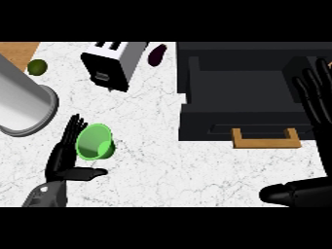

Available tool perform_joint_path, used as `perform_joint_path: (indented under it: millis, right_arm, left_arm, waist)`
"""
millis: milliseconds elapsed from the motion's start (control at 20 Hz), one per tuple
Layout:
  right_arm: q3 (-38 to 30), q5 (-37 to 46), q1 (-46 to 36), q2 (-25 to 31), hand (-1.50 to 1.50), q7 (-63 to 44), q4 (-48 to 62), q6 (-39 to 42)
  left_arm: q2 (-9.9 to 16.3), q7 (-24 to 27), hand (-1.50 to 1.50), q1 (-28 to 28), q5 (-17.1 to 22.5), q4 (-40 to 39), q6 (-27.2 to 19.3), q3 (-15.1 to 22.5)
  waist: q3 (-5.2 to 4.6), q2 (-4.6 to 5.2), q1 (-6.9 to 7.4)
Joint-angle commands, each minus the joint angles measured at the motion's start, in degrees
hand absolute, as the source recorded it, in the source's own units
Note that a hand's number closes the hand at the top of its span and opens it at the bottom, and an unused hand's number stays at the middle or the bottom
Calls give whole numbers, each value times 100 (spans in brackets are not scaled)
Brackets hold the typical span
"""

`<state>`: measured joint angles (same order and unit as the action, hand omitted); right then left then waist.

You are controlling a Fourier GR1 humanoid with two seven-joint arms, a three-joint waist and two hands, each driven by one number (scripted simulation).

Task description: Pick up the cup, place it into the drawer and close the drawer

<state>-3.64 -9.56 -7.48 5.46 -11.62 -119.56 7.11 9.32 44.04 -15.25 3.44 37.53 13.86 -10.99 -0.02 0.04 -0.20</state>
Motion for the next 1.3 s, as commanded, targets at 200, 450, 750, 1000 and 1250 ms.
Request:
perform_joint_path:
  millis: [200,450,750,1000,1250]
  right_arm:
    - [-70,-82,40,40,-150,-68,-94,29]
    - [133,75,128,-32,-150,115,23,101]
    - [102,98,-16,-50,-150,-37,-29,-38]
    - [141,162,-58,-99,-150,-28,52,-95]
    - [473,328,378,-263,-150,29,-234,-71]
  left_arm:
    - [123,696,-150,-761,55,-1319,337,-197]
    - [161,710,-150,-954,164,-1687,503,-287]
    - [-168,930,-150,-919,127,-1827,614,-160]
    - [-56,670,-150,-1207,359,-1815,1307,-256]
    - [-270,1176,150,-842,197,-1808,1525,-25]
  waist:
    - [-3,9,-31]
    - [-3,10,-27]
    - [-4,10,-19]
    - [-4,8,-8]
    - [-6,6,-33]
